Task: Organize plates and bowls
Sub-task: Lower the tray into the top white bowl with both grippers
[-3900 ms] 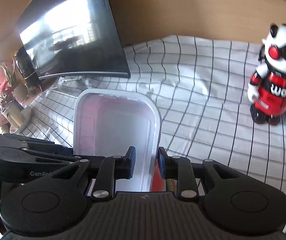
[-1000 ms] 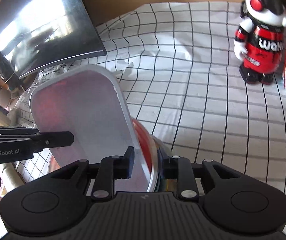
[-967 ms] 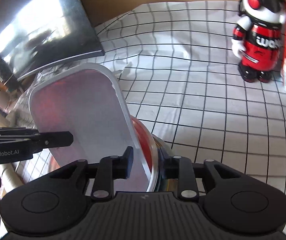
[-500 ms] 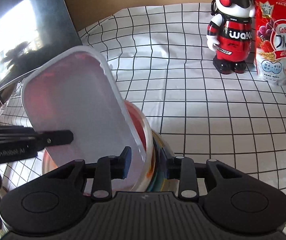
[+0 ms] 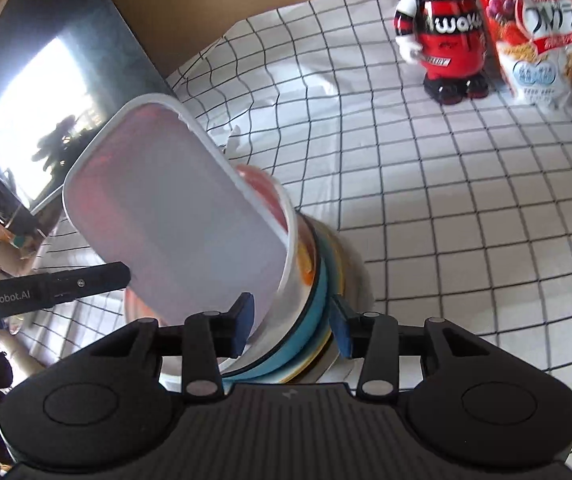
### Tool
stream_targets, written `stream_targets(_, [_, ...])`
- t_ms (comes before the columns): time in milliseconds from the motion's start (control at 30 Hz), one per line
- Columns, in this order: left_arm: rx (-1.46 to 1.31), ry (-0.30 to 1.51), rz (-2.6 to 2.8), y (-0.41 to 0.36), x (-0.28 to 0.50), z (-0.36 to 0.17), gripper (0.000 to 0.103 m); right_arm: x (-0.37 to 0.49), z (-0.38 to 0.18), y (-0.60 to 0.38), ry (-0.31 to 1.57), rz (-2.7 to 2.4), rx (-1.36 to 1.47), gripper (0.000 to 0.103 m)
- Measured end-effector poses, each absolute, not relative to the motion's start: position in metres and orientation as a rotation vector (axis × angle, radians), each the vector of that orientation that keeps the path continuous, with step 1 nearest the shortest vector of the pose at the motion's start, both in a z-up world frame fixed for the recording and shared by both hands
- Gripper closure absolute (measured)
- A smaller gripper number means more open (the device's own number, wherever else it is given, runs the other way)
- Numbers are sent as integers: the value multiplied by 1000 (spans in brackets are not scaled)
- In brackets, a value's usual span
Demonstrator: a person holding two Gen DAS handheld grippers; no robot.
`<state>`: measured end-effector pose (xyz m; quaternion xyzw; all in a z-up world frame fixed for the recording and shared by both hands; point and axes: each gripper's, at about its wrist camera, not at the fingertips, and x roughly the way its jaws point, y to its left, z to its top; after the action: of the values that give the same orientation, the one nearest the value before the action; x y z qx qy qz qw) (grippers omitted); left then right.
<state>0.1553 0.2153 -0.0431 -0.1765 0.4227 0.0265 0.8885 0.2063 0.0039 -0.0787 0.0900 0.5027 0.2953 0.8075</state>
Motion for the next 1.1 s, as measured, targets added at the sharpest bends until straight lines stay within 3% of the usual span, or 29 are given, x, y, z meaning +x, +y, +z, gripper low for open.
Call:
stream_targets(267, [-371,879,25,206,170,-58,78,199,-87,11,1084,597,152,70])
stream_targets(500, [-394,837,58,215,176,-45,77,181,-83,11,1049,655,103,63])
stream_targets(767, [-358,781,88,227,192,-23,78,209,-49,9,889,620,109,64])
stream_targets(900, [-358,794,106,238,207,-28,78,225,-41,21,883,650,129,84])
stream_targets(1100, [-361,803,44,240,219,-41,78,217,-53,30,896,645,56,84])
